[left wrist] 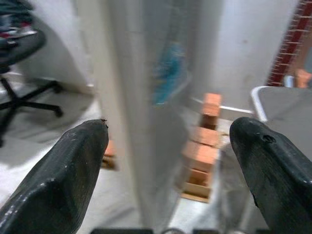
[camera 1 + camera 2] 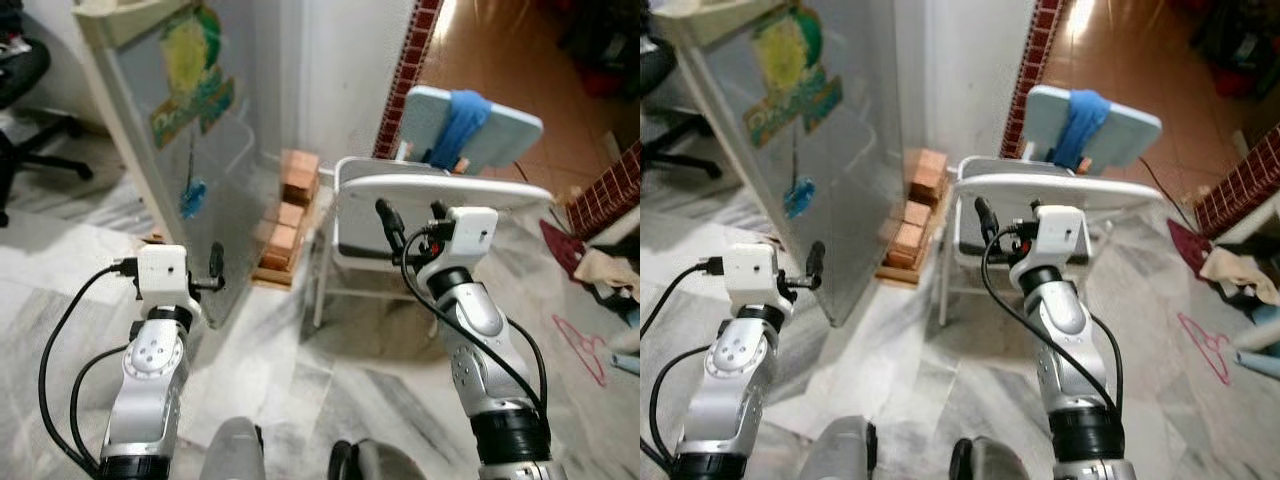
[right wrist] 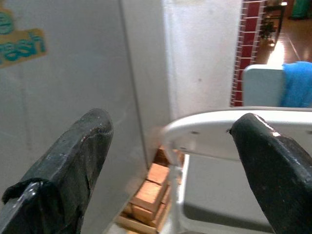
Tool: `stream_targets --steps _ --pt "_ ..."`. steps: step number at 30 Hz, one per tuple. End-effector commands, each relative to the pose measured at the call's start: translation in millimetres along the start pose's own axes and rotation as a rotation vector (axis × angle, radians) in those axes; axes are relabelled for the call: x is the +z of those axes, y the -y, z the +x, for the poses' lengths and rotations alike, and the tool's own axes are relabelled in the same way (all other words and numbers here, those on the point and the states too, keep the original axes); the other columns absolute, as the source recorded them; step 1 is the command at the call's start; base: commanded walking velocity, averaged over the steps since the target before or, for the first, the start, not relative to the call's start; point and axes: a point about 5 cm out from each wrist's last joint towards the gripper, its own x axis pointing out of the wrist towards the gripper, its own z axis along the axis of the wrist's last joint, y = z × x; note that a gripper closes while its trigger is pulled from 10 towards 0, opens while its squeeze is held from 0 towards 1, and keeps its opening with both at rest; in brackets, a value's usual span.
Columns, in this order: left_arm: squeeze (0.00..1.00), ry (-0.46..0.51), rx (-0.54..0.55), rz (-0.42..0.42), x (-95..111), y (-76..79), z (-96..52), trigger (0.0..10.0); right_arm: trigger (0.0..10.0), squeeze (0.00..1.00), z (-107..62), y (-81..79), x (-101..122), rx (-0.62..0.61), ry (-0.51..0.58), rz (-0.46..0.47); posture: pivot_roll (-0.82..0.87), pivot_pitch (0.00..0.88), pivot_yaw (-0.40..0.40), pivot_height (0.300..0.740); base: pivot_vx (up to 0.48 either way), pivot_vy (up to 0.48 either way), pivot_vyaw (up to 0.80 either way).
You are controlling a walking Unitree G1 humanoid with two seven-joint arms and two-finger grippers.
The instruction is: Restocking fridge
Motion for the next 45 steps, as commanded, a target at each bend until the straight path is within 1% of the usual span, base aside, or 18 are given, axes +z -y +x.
stream_targets --steps 1,4,5,12,19,25,33,45 --pt "0.0 -0.017 0.01 0.006 -5.1 -4.0 -1.2 10.0 10.0 0.0 -1.2 2.2 5.0 -0.01 0.02 -0.011 0.09 0.119 -0.044 0.74 0.0 0.48 0.0" --pt "0.0 -0.025 0.002 0.006 -8.5 -2.5 -4.0 10.0 10.0 0.0 -3.3 7.0 2.6 -0.029 0.009 -0.013 0.09 0.115 -0.044 0.74 0.0 0.48 0.0" --pt "0.0 -0.033 -0.006 0.009 -11.2 0.2 -5.9 10.0 10.0 0.0 -3.8 8.7 1.4 -0.035 0.004 -0.019 0.09 0.111 -0.045 0.74 0.0 0.48 0.0" --pt "0.0 -0.024 -0.03 -0.006 -9.3 9.6 -5.7 10.0 10.0 0.0 -3.1 7.8 0.8 -0.039 0.003 -0.026 0.09 0.102 -0.046 0.74 0.0 0.48 0.0" --pt "0.0 -0.028 -0.026 -0.011 -10.4 8.0 -4.9 10.0 10.0 0.0 -3.2 7.7 -2.8 -0.042 -0.007 -0.026 0.08 0.096 -0.042 0.74 0.0 0.48 0.0" --pt "0.0 -0.023 -0.038 -0.021 -8.8 14.6 -4.8 10.0 10.0 0.0 -2.5 8.6 -2.1 -0.046 -0.006 -0.025 0.08 0.103 -0.04 0.74 0.0 0.48 0.0" --pt "0.0 -0.014 -0.042 -0.02 -6.3 13.9 -2.9 10.0 10.0 0.0 -1.0 8.0 -0.5 -0.045 0.0 -0.028 0.08 0.107 -0.036 0.74 0.0 0.48 0.0" --pt "0.0 -0.016 -0.054 -0.021 -6.4 16.3 -3.8 10.0 10.0 0.0 -4.6 8.5 -3.6 -0.053 -0.012 -0.025 0.07 0.11 -0.036 0.74 0.0 0.48 0.0"
